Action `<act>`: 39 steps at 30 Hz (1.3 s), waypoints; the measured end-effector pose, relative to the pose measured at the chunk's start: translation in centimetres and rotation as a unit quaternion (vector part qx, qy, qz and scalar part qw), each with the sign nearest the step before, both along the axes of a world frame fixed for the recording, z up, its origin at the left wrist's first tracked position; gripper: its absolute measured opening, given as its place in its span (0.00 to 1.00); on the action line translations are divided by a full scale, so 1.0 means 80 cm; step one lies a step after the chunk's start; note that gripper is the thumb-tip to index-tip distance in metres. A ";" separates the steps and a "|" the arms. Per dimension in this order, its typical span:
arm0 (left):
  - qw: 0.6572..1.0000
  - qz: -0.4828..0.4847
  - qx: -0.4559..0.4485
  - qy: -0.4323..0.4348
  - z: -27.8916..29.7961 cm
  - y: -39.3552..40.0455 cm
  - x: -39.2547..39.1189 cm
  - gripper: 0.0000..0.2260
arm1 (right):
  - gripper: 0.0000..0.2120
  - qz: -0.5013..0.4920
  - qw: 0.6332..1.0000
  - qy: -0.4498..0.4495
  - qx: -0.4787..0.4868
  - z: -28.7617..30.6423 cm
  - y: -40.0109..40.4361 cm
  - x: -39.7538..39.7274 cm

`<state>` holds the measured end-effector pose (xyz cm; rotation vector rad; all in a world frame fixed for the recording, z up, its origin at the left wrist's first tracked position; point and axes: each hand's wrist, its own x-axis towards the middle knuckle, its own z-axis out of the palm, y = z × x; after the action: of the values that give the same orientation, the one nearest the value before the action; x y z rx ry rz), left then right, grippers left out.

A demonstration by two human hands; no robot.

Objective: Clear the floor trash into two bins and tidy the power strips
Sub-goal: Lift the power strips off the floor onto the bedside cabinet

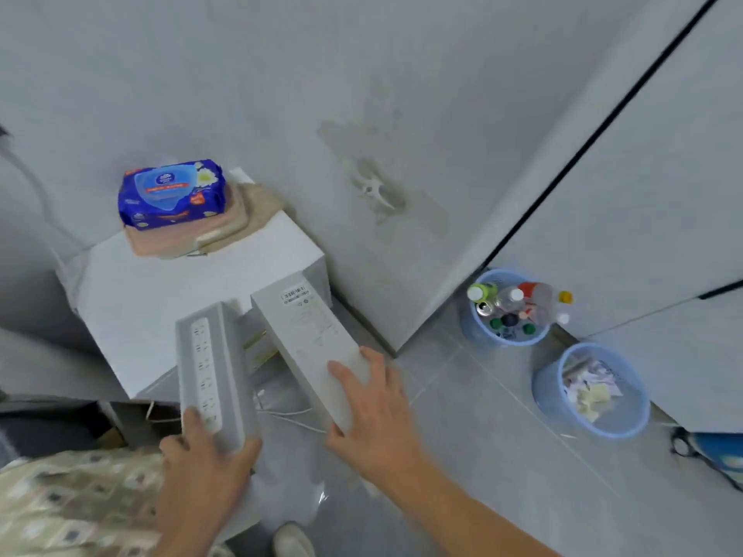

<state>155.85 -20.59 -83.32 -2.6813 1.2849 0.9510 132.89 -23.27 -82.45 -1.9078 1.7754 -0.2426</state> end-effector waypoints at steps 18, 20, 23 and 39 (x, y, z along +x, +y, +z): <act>0.942 -0.323 0.067 0.059 -0.036 0.073 -0.589 0.39 | 0.40 -0.285 0.946 0.036 0.148 -0.072 0.271 -0.602; 0.927 -0.367 0.056 0.055 -0.052 0.060 -0.653 0.37 | 0.38 -0.325 0.931 0.034 0.161 -0.083 0.274 -0.663; 0.896 -0.440 0.039 0.039 -0.086 0.040 -0.732 0.38 | 0.35 -0.371 0.910 0.026 0.185 -0.110 0.258 -0.729; 0.811 -0.577 0.091 0.024 -0.295 -0.048 -0.916 0.38 | 0.35 -0.385 0.881 -0.001 0.274 -0.311 0.145 -0.802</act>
<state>82.56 -24.46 -106.96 -1.2270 2.1812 0.8137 68.76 -11.71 -107.34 -0.7561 2.2204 -0.0007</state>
